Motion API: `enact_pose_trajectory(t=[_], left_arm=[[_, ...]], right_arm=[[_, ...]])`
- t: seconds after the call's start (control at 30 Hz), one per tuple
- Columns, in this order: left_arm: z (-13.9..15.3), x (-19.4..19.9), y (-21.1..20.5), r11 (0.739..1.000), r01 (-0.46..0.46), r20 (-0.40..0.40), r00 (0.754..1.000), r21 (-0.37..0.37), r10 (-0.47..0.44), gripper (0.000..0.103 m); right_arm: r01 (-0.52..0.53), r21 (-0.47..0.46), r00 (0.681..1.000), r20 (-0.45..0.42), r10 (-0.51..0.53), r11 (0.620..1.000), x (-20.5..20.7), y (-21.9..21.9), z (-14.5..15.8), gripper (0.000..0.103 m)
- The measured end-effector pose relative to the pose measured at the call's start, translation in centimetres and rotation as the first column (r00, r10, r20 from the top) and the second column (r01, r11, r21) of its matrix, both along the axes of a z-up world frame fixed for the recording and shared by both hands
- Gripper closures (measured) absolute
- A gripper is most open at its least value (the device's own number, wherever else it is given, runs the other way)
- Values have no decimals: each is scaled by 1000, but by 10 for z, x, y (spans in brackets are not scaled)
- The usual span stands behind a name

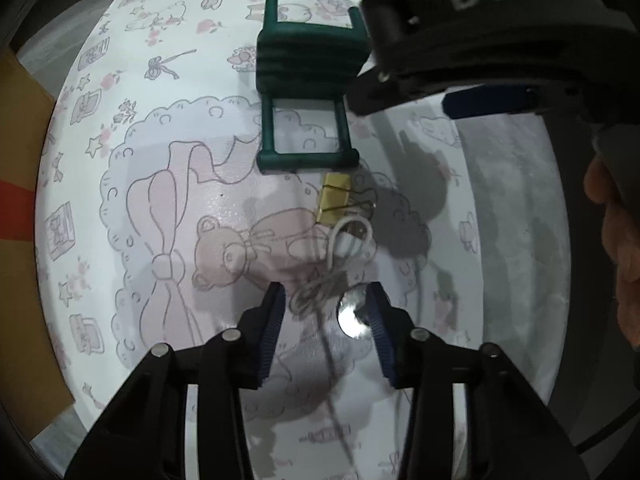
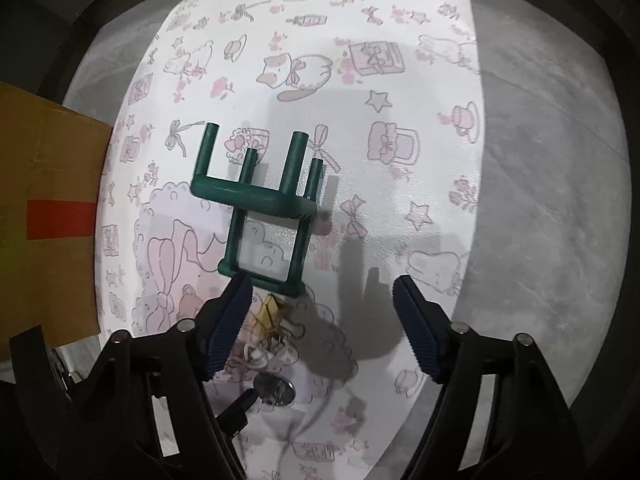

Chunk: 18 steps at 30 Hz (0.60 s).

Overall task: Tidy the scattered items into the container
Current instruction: 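Grasp the green stool with the right tool while the left tool grasps the white cable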

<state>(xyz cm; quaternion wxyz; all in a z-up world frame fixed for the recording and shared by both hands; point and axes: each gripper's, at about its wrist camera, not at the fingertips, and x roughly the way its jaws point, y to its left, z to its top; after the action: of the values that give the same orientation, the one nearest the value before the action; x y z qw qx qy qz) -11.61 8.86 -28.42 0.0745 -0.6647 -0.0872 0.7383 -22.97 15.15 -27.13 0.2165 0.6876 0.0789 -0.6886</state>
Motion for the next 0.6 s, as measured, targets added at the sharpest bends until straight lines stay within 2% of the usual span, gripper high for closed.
enact_pose_trajectory(t=[0.07,0.3,0.4,0.53,0.57,0.6], left_arm=[[-5,-1,-1,1000,-20,2,1000,-1,20,67],[-9,-6,-4,997,-82,-19,996,-3,82,77],[-8,-6,-6,995,-99,-19,995,9,99,78],[-7,-6,-10,993,-113,-4,994,18,113,80],[-6,-6,-10,994,-110,-4,994,13,110,81],[-6,-6,-10,994,-107,-3,994,3,107,84]], right_arm=[[-9,-1,1000,4,9,1000,-1,-2,-9,31],[-5,-13,1000,26,5,1000,-4,-7,-33,50],[-13,0,1000,-4,13,1000,-4,-13,-34,60],[-53,60,998,-39,55,997,-1,-23,-35,65],[-64,86,996,-50,69,994,0,-25,-35,72],[-75,113,995,-61,82,991,2,-27,-35,82]])
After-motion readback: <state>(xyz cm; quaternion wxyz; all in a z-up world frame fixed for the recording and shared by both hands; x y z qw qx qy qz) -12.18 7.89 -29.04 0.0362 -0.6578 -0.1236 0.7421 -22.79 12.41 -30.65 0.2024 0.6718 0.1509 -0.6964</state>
